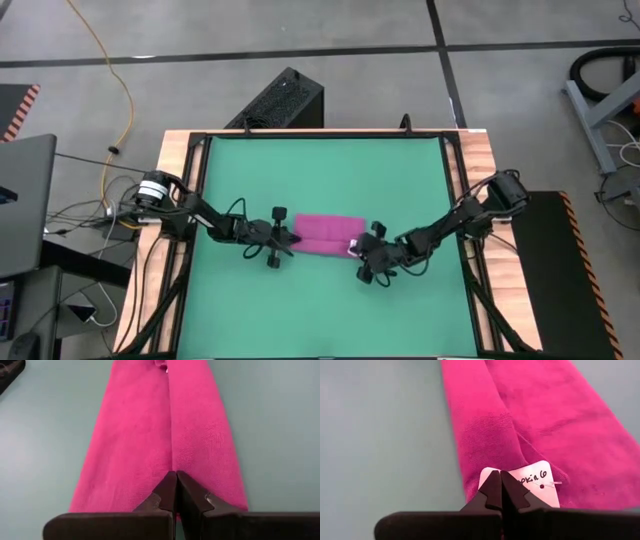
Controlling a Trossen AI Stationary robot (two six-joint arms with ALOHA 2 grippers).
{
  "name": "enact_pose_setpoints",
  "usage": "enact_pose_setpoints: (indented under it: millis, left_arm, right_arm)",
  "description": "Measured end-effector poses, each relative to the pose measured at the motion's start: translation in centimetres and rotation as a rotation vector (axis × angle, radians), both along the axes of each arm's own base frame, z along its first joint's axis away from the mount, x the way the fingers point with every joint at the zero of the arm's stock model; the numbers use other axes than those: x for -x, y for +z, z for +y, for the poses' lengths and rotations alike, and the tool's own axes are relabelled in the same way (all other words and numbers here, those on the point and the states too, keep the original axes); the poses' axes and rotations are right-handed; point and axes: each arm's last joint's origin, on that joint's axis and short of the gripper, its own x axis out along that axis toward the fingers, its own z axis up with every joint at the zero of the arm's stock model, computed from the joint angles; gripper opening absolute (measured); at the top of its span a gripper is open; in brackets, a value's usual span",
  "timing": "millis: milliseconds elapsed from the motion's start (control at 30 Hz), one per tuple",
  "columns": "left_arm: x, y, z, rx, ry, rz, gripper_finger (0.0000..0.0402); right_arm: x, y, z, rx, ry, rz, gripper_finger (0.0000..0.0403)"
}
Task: Roll towel into tight, uniform cylinder
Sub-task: Roll the pink towel
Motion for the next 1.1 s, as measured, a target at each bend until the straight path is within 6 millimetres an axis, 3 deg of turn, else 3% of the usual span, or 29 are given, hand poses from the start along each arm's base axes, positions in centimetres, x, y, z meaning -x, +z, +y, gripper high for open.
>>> enact_pose_setpoints:
  millis: [267,367,567,833,1100]
  left_arm:
    - [0.1,0.0,-0.3,0.024,0.007,0.006,0.0000]
    - [0.1,0.0,-0.3,0.026,0.007,0.000,0.0000]
    - [0.1,0.0,-0.3,0.026,0.007,-0.010,0.0000]
    - [0.1,0.0,-0.3,0.028,0.009,-0.010,0.0000]
    - [0.1,0.0,-0.3,0.016,0.014,-0.009,0.0000]
  right_arm:
    - [1.6,2.8,1.1,0.118,-0.085,-0.119,0.0009]
    - [1.5,2.9,1.3,0.141,-0.098,-0.144,0.0009]
    - [-1.2,2.3,1.7,0.222,-0.014,-0.304,0.0009]
    - [-2.7,-1.1,1.1,0.242,-0.041,-0.321,0.0009]
    - [-2.0,-4.1,0.8,0.166,-0.173,-0.254,0.0008]
